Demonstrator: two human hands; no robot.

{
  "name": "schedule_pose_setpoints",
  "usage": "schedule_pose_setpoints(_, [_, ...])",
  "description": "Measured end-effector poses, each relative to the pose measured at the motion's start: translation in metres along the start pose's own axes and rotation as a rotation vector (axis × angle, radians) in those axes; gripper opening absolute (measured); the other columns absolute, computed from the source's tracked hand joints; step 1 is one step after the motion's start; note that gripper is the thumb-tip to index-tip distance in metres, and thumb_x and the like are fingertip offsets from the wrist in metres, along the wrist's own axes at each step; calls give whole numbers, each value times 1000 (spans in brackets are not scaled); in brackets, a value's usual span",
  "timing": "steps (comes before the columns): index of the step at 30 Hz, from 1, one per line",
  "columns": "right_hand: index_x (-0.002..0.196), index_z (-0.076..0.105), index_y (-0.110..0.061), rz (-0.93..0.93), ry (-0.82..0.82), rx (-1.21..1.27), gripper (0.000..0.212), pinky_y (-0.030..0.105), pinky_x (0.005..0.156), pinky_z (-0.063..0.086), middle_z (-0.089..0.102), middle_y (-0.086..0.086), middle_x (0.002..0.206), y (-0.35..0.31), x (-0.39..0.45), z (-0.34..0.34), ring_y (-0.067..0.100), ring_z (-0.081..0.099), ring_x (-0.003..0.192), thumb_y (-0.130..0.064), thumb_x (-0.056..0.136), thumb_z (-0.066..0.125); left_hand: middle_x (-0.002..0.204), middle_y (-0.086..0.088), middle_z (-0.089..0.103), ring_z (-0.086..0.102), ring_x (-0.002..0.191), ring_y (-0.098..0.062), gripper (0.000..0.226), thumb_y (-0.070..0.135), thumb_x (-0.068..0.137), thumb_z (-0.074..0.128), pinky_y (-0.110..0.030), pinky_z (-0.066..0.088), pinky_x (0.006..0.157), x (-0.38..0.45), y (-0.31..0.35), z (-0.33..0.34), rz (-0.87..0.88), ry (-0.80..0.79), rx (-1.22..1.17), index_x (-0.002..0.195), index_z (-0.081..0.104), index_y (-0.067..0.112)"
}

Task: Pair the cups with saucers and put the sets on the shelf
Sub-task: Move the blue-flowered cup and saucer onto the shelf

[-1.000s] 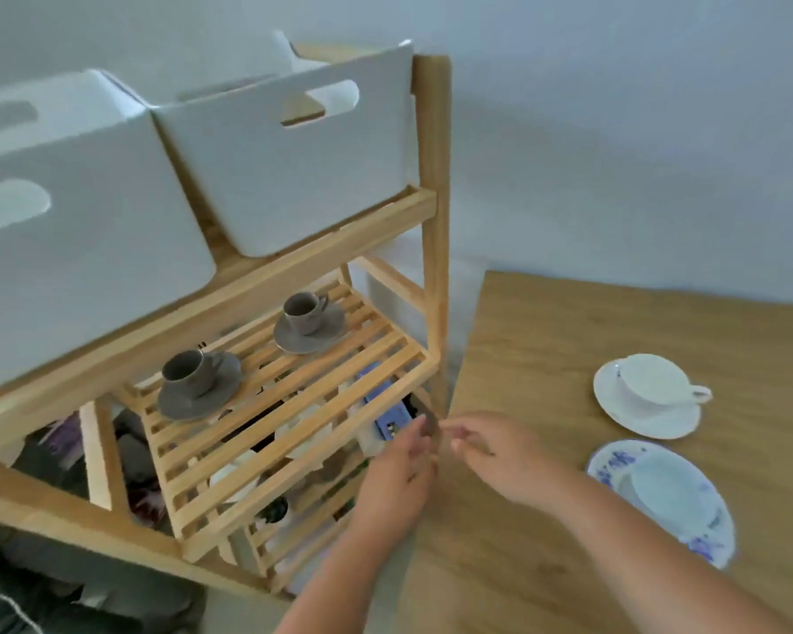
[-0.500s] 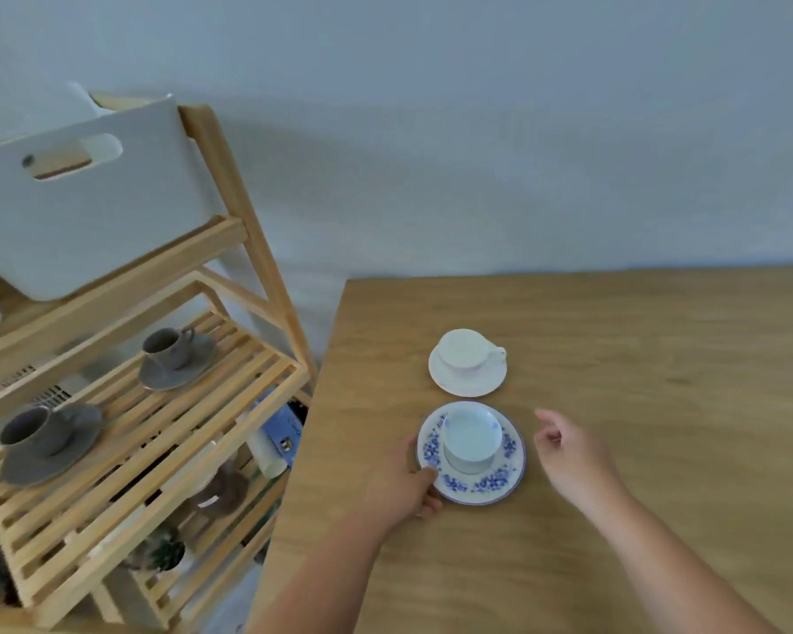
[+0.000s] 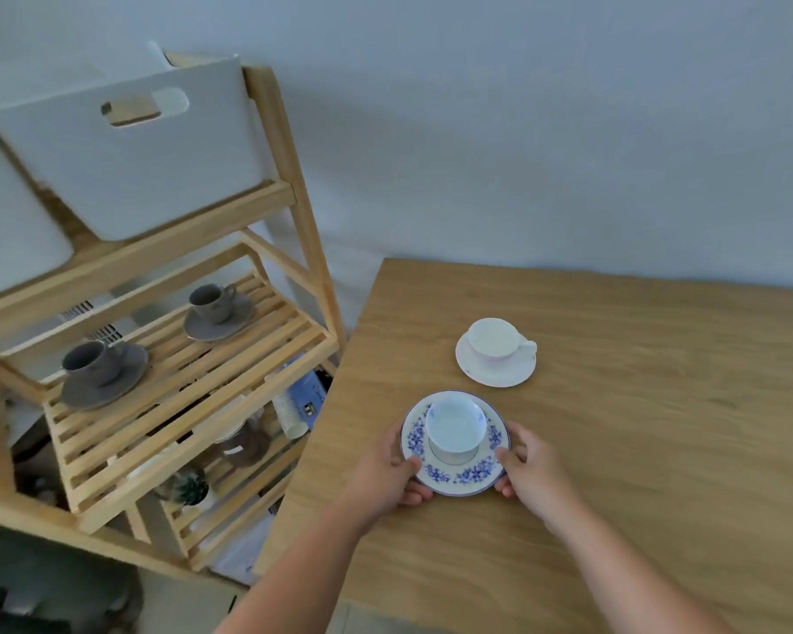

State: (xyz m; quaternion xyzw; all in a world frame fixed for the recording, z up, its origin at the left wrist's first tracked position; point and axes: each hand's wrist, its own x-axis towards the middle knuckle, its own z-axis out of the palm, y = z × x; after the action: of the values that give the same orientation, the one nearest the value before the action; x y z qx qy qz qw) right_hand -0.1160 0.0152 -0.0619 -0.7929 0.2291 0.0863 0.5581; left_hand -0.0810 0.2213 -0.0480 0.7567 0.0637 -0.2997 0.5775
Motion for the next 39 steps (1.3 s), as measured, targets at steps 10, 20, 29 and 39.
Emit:
schedule_pose_setpoints(10, [143,38,-31,-154,-330,-54,53,21,48,46,61,8,77,-57,10,105,9,55,47,-9,96,48,89,-6,77,72,69,-17,61,8,101,51,-30,58,65,-43,-34,-113,4,171,-79,152,27,31])
schedule_pose_setpoints(20, [145,36,-29,-311,-564,-236,54,20,49,48,69,5,91,-134,41,260,8,63,53,-9,97,49,95,-13,75,74,70,-20,53,8,100,52,-32,62,66,-67,-73,-237,-45,535,-165,147,36,25])
schedule_pose_setpoints(29, [135,49,-35,-320,-648,-321,47,42,84,58,68,3,111,-161,73,385,19,65,95,-11,94,49,105,-8,70,62,63,-12,41,12,101,48,-24,50,52,-43,-108,-319,-192,811,-152,139,44,26])
schedule_pose_setpoints(39, [136,47,-37,-298,-592,-436,48,46,88,56,70,-1,104,-173,89,452,24,67,98,-16,93,51,120,-9,66,66,102,-30,35,12,96,47,-45,57,88,-6,-132,-362,-309,953,-77,131,51,18])
